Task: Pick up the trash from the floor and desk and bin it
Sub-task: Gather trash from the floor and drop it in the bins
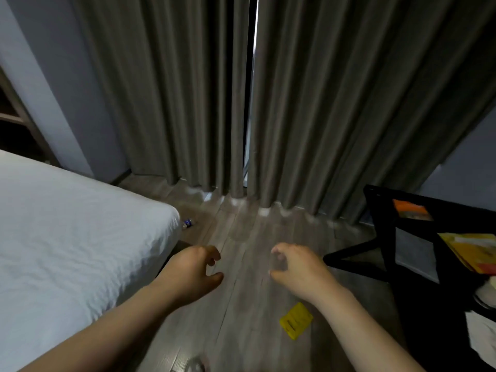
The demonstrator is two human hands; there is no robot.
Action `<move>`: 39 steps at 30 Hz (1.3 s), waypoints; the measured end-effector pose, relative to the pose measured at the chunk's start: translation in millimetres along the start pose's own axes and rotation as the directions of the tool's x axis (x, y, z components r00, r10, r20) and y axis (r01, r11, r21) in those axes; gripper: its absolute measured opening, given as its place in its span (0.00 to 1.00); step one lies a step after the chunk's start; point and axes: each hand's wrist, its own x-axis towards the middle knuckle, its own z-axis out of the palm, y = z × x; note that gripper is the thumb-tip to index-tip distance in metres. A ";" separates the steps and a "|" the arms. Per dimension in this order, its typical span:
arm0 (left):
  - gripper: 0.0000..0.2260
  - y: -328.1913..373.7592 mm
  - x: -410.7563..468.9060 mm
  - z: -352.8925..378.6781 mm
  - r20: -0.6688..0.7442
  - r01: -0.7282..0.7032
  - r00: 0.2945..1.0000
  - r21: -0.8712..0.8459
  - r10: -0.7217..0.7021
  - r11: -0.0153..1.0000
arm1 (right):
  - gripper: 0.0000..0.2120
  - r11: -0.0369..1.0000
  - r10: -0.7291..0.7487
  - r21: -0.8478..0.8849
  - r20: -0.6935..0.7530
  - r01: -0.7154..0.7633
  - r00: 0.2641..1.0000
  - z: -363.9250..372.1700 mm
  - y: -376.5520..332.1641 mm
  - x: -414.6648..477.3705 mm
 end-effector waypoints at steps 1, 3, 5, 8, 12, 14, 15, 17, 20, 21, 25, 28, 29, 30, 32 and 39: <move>0.16 -6.7 14.5 -0.7 0.003 0.005 1.000 -0.004 -0.005 1.000 | 0.21 1.000 0.002 -0.006 0.004 -0.002 1.000 0.4 0.9 15.7; 0.15 -21.8 45.4 -2.7 0.013 0.009 1.000 -0.009 -0.009 1.000 | 0.21 1.000 0.006 -0.014 0.013 -0.006 1.000 2.1 1.3 48.5; 0.14 -39.6 78.9 -6.9 0.019 0.016 1.000 -0.019 -0.015 1.000 | 0.20 1.000 0.016 -0.011 0.018 -0.015 1.000 3.7 -0.4 84.0; 0.14 -68.7 132.4 -19.7 0.028 0.033 0.999 -0.029 -0.033 0.999 | 0.19 0.999 0.041 -0.001 0.036 -0.041 0.998 2.7 -7.5 142.8; 0.17 -106.3 199.8 -45.4 0.060 0.049 0.997 -0.023 -0.048 0.999 | 0.19 0.996 0.087 0.028 0.043 -0.089 0.995 -3.4 -21.8 220.7; 0.17 -124.8 231.4 -59.0 0.079 0.049 0.996 -0.011 -0.048 0.999 | 0.20 0.994 0.102 0.040 0.035 -0.103 0.994 -3.0 -28.9 255.7; 0.18 -133.7 246.4 -64.8 0.087 0.046 0.995 -0.002 -0.046 0.999 | 0.20 0.994 0.102 0.041 0.035 -0.103 0.994 -1.7 -31.5 271.8; 0.18 -149.5 272.6 -72.8 0.104 0.054 0.993 -0.010 -0.053 0.998 | 0.21 0.994 0.100 0.046 0.051 -0.102 0.994 1.2 -34.2 300.4; 0.17 -169.5 305.0 -76.9 0.132 0.071 0.989 -0.037 -0.066 0.997 | 0.22 0.992 0.104 0.067 0.084 -0.110 0.991 5.0 -33.8 336.8; 0.17 -175.8 315.4 -77.1 0.138 0.070 0.988 -0.034 -0.065 0.997 | 0.22 0.991 0.104 0.073 0.092 -0.111 0.990 6.3 -32.8 348.9; 0.18 -199.3 358.1 -74.9 0.161 0.081 0.984 -0.040 -0.073 0.996 | 0.23 0.986 0.122 0.096 0.114 -0.133 0.986 13.6 -25.4 400.6; 0.18 -212.7 389.8 -70.1 0.184 0.112 0.978 -0.040 -0.103 0.993 | 0.23 0.983 0.115 0.126 0.156 -0.136 0.981 20.3 -17.4 439.2; 0.18 -216.5 401.3 -68.1 0.189 0.126 0.975 -0.041 -0.116 0.991 | 0.22 0.980 0.110 0.147 0.165 -0.135 0.980 22.6 -13.3 453.2; 0.18 -220.0 413.0 -65.5 0.192 0.140 0.973 -0.042 -0.129 0.989 | 0.22 0.977 0.103 0.166 0.171 -0.131 0.980 24.5 -8.8 467.3; 0.18 -225.9 436.7 -59.8 0.198 0.168 0.968 -0.045 -0.156 0.985 | 0.22 0.979 0.089 0.163 0.184 -0.119 0.979 27.3 1.0 495.1; 0.18 -244.8 511.6 -25.6 0.242 0.234 0.948 -0.089 -0.207 0.968 | 0.23 0.986 0.071 0.124 0.317 -0.115 0.946 47.4 33.3 578.9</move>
